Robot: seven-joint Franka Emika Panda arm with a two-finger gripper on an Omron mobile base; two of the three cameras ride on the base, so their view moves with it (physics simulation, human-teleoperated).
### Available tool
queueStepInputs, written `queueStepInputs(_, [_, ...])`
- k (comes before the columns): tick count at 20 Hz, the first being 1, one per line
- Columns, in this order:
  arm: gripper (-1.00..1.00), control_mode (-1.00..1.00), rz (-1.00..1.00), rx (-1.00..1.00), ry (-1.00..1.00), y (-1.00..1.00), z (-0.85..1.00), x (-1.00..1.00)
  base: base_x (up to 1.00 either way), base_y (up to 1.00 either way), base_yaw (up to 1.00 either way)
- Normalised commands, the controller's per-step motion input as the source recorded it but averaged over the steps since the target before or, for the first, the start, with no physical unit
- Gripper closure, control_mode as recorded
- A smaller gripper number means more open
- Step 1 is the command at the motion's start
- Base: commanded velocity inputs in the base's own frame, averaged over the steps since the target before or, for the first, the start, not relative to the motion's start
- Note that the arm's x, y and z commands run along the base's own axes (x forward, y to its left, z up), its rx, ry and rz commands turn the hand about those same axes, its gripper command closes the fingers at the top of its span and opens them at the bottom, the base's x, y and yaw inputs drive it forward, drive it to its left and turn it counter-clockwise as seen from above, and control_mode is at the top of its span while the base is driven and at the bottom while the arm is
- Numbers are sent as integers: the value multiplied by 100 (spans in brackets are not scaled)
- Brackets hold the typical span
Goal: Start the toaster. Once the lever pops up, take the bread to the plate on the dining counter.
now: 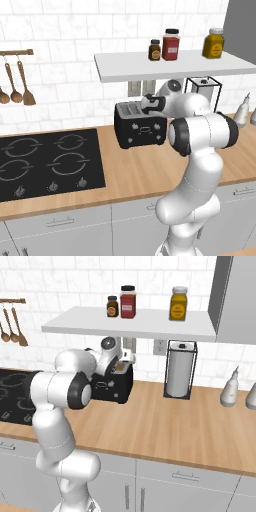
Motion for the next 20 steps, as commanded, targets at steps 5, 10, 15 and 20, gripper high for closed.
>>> queueStepInputs(5, [100,-100,0,0,-10,1,0,-27,0,0,0])
queueStepInputs(10, [100,-100,0,0,-10,1,28,-10,0,0,0])
queueStepInputs(15, [100,-100,0,0,-2,0,43,-5,0,0,0])
queueStepInputs(20, [100,-100,0,0,-1,0,69,0,0,0,0])
